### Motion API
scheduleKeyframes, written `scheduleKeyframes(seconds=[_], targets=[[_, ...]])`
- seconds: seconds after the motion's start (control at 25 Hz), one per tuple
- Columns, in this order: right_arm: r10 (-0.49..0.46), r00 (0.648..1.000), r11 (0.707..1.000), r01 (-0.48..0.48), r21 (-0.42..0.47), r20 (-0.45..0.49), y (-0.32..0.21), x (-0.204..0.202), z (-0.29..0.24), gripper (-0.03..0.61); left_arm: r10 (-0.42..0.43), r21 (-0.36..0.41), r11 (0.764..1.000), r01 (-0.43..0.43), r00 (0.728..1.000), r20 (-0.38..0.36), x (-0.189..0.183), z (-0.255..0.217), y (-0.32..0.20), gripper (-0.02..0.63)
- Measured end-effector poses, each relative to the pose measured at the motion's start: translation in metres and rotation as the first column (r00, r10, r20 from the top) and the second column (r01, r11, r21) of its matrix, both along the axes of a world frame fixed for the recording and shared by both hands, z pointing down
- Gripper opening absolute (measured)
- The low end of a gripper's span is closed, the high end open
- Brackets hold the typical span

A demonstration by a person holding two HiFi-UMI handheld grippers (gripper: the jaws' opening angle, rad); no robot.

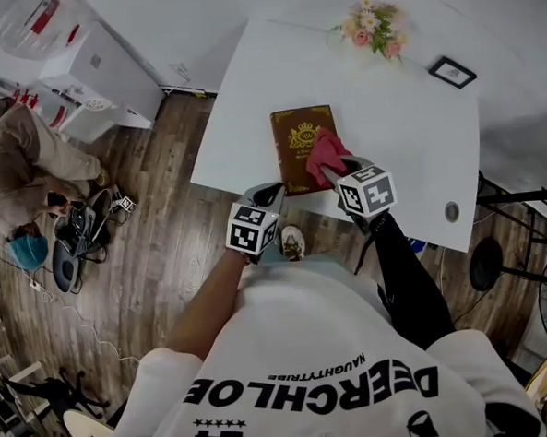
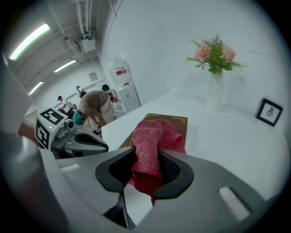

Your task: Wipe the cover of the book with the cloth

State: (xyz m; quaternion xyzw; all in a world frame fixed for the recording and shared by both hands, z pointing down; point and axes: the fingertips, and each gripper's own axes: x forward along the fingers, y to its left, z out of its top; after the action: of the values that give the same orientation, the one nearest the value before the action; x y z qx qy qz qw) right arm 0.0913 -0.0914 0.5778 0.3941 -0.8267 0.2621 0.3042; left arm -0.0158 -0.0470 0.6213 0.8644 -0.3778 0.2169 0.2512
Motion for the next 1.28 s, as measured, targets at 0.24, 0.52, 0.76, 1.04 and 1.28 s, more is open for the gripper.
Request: scheduleKeyframes(seconds=[0.24,0.52,0.76,1.04,1.28], targets=[[-0.154,0.988,0.984,0.153,-0.086,-0.009,0.033,-0.076,0.018,0.101,0.021,-0.015,1.0,-0.021,1.0,-0.009,-0.016,0.0,0.006,0.051],[-0.097,0.992,0.984,0.084,-0.157,-0.082,0.04,-0.087,0.034,0.101,0.088,-0.018,0.996,-0.088,0.996,-0.036,-0.021,-0.008,0.011,0.051],[-0.034,0.992,0.988,0.015,-0.152,-0.125,0.034,-0.058,0.033,0.101,0.122,-0.026,0.992,-0.123,0.992,-0.037,-0.021,-0.008,0.01,0.051],[0.103,0.985,0.98,-0.124,-0.156,-0.137,0.029,0.01,0.035,0.101,0.122,-0.044,0.991,-0.124,0.992,-0.038,-0.018,-0.003,0.006,0.051],[0.197,0.967,0.964,-0.221,-0.151,-0.161,0.029,0.05,0.036,0.101,0.131,-0.055,0.99,-0.133,0.991,-0.041,-0.014,0.001,0.009,0.051]])
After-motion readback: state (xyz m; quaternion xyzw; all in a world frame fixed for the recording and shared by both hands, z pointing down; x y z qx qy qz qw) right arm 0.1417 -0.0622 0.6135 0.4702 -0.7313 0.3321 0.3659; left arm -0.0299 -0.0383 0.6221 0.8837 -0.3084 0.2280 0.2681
